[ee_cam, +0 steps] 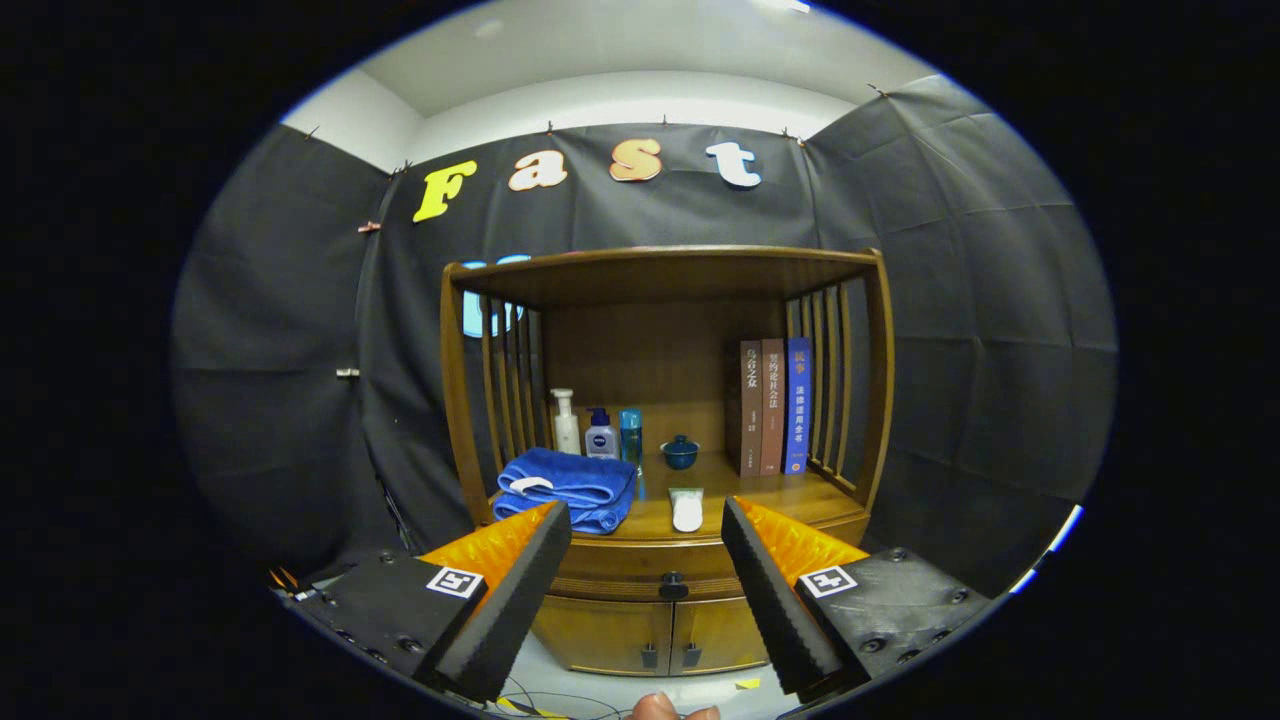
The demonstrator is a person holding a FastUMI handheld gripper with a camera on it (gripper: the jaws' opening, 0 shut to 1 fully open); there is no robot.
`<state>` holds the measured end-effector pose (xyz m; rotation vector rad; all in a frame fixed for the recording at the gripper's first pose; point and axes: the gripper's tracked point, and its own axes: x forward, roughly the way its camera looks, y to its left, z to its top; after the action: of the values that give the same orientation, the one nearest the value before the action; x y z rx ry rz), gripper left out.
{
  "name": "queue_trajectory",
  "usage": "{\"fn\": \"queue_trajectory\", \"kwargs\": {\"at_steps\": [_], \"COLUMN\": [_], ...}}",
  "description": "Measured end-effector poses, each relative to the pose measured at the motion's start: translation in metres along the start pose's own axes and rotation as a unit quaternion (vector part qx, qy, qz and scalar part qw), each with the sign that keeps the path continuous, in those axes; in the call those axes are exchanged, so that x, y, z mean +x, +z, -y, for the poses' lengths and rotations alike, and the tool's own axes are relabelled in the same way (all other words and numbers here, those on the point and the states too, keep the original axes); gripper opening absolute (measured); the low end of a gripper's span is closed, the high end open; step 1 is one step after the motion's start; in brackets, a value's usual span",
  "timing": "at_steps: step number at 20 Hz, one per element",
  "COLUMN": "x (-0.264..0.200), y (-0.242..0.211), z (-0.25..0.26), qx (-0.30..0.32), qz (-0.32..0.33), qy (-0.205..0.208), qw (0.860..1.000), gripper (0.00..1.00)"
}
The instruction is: Pull open the drawer, take out the items inside it, and place them on the countertop above the cabinet.
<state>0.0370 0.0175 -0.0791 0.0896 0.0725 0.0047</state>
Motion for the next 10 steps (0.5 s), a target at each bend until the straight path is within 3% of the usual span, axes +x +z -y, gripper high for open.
{"fn": "queue_trajectory", "kwargs": {"at_steps": [10], "x": [-0.027], "y": [0.040], "z": [0.035], "qx": [-0.001], "qz": [0.033], "qy": [-0.040], "qw": [0.999], "gripper": [0.99]}}
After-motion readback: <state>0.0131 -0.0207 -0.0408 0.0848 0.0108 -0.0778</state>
